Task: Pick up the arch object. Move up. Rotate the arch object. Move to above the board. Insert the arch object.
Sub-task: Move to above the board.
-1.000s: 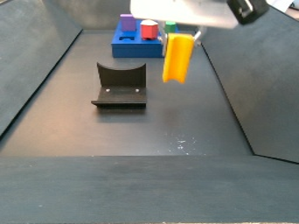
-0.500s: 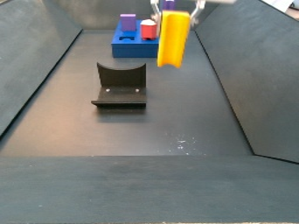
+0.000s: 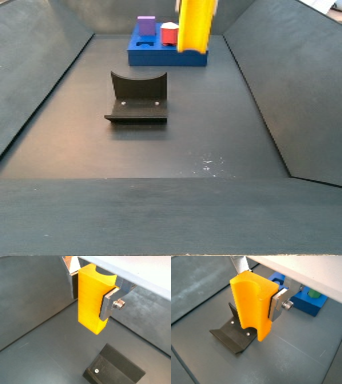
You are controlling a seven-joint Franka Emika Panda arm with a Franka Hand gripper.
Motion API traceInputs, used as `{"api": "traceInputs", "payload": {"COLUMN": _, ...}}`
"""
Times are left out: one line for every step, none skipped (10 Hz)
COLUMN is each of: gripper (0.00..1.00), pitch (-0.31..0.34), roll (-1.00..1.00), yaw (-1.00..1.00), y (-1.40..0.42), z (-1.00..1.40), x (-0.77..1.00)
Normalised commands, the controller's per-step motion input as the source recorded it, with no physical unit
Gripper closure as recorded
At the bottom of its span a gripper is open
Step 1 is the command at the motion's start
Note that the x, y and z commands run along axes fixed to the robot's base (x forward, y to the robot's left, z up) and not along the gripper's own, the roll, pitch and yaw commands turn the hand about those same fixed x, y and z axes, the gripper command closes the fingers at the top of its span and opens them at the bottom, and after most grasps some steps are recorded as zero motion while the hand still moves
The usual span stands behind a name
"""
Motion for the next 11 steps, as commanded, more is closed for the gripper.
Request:
{"api": "traceInputs", "payload": {"gripper": 1.00, "pitch": 0.075, "roll": 0.13, "yaw": 0.03, "y": -0.01, "z": 0.39, "x": 0.01}}
{"api": "traceInputs", "payload": {"gripper": 1.00, "pitch": 0.076, "roll": 0.13, "yaw": 0.03, "y": -0.01, "z": 0.30, "x": 0.01}}
{"api": "traceInputs", "payload": {"gripper": 1.00, "pitch": 0.538, "roll": -0.22, "yaw": 0.14, "y": -1.00, "z": 0.33, "x": -0.02}}
{"api": "traceInputs", "payload": {"gripper": 1.00, "pitch": 0.516, "roll": -0.22, "yaw": 0.14, "y": -1.00, "z": 0.30, "x": -0.02}}
{"api": "traceInputs", "payload": {"gripper": 1.00, "pitch": 0.395, "roll": -0.19, "yaw": 0.09, "y": -1.00, "z": 0.32, "x": -0.01}}
{"api": "traceInputs", "payload": {"gripper": 1.00, "pitch": 0.280, "roll": -0.17, "yaw": 0.05, "y": -1.00, "z": 0.31, "x": 0.00}}
{"api": "traceInputs", "payload": {"gripper": 1.00, "pitch": 0.172, "roll": -0.05, "yaw": 0.03, "y": -1.00, "z": 0.31, "x": 0.00}}
{"api": "traceInputs", "payload": {"gripper": 1.00, "pitch": 0.141, "roll": -0.02, "yaw": 0.03, "y": -1.00, "z": 0.31, "x": 0.00}}
{"api": "traceInputs", "payload": {"gripper": 1.00, "pitch": 0.104, "roll": -0.03, "yaw": 0.02, "y": -1.00, "z": 0.32, "x": 0.01}}
{"api": "traceInputs", "payload": {"gripper": 1.00, "pitch": 0.085, "roll": -0.02, "yaw": 0.02, "y": -1.00, "z": 0.32, "x": 0.01}}
{"api": "traceInputs", "payload": {"gripper": 1.00, "pitch": 0.078, "roll": 0.01, "yaw": 0.01, "y": -1.00, "z": 0.33, "x": 0.02}}
